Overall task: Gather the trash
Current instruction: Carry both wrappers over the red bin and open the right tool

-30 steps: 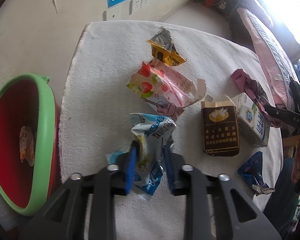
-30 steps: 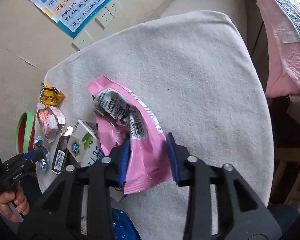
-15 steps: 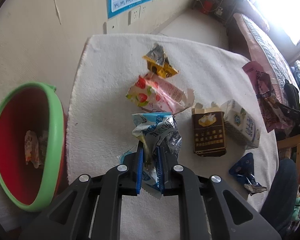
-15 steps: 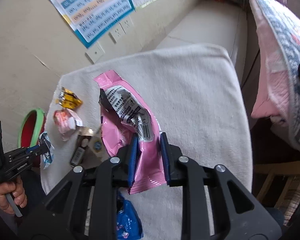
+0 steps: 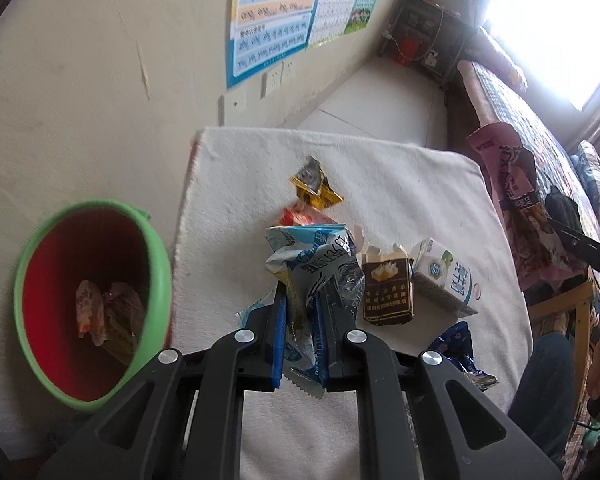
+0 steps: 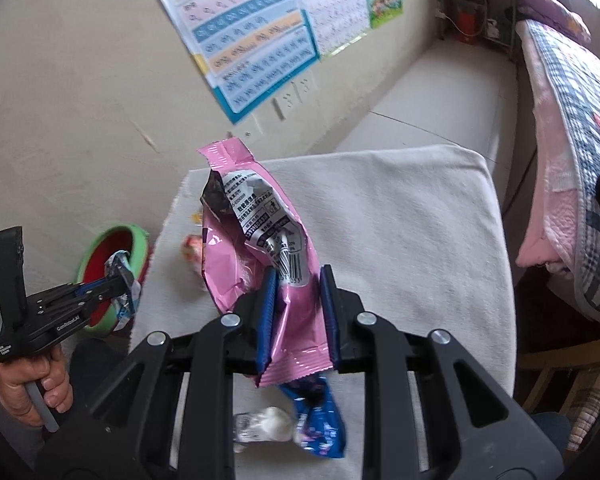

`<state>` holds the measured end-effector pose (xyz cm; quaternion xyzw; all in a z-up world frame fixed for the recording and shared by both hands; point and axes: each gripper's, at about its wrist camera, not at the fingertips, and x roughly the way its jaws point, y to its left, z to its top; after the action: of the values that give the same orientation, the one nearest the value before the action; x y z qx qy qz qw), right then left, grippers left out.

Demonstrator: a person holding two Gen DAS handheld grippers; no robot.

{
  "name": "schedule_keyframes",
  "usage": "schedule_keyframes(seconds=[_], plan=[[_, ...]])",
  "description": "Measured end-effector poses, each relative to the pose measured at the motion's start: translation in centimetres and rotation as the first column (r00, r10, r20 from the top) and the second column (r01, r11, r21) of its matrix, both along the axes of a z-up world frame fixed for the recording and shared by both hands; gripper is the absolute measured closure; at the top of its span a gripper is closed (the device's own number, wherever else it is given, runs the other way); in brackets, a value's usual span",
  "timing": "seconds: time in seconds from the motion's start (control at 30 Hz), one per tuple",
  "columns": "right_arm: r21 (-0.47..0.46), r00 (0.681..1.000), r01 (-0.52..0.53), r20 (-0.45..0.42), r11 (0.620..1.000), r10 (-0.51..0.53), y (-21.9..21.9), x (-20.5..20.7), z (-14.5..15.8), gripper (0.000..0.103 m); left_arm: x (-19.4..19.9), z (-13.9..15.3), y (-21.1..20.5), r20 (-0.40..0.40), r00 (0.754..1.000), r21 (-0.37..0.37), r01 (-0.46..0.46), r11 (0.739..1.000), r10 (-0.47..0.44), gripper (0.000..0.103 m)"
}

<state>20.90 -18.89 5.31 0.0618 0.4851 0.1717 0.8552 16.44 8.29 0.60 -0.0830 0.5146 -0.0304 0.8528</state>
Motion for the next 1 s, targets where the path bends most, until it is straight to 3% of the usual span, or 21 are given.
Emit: schedule_keyframes(seconds=[0.43,1.0], plan=[[0.036,0.988,-0.149,0.044,0.988,0.147,9.1,-1.1,3.0,0.081,-3.0,2.8,6.8,0.056,0.990,0.004,-0.127,0.992,0.127,0.093],[0.076,0.929,-0.370,0.035,0.926,0.368,24.9,-0.6,3.9,0.090,-7.3,3.9,18.5,0.075,0.938,-0.014,-0.340,0.940,0.340,0.093]])
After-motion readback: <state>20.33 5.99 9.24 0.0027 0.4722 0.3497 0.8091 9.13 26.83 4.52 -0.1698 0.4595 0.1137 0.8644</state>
